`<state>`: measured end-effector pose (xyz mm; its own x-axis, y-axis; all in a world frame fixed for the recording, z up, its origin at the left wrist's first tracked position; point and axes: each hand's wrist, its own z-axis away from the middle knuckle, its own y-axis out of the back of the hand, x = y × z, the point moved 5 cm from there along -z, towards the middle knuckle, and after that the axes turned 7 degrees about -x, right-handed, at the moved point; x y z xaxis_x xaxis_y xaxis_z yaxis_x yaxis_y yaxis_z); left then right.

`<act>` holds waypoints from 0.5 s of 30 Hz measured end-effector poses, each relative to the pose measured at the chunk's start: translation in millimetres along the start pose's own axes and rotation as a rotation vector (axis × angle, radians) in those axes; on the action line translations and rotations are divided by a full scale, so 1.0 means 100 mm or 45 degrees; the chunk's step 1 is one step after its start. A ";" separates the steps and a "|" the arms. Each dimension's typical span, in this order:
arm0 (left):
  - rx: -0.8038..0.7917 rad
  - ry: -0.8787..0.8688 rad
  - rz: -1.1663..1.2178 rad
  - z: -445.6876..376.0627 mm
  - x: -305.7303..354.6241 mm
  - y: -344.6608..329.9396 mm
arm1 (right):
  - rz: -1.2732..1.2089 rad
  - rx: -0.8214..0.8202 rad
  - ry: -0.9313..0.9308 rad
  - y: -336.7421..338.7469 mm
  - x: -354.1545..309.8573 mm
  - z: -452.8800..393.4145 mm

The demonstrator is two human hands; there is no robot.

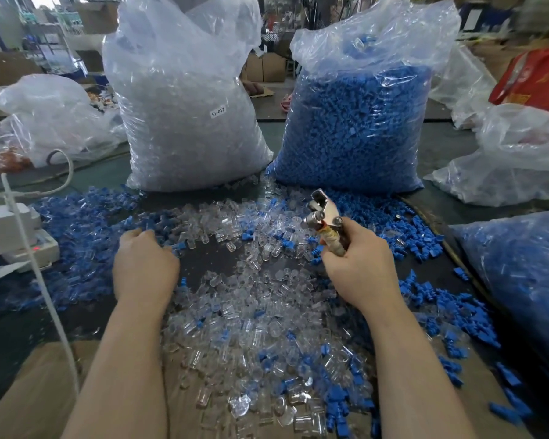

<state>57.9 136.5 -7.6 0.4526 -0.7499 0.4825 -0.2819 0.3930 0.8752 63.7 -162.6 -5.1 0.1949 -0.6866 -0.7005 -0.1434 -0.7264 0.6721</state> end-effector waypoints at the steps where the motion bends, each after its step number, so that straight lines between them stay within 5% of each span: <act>1: -0.024 -0.018 -0.062 0.02 0.05 0.00 | 0.019 0.023 -0.005 0.01 0.01 0.00; 5: -0.035 -0.320 0.007 0.18 0.43 0.01 | 0.117 0.054 -0.049 0.02 0.08 -0.02; 8: -0.271 -0.538 0.179 0.41 0.78 -0.16 | 0.152 0.061 -0.045 0.01 0.08 -0.02; 15: -0.507 -0.890 -0.048 0.70 1.08 -0.58 | 0.431 0.084 -0.269 0.06 0.16 -0.03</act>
<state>64.2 -4.6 -8.0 -0.2156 -0.8740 0.4354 0.1058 0.4223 0.9002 68.7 -177.6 -11.2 -0.0768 -0.8736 -0.4806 -0.2284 -0.4538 0.8613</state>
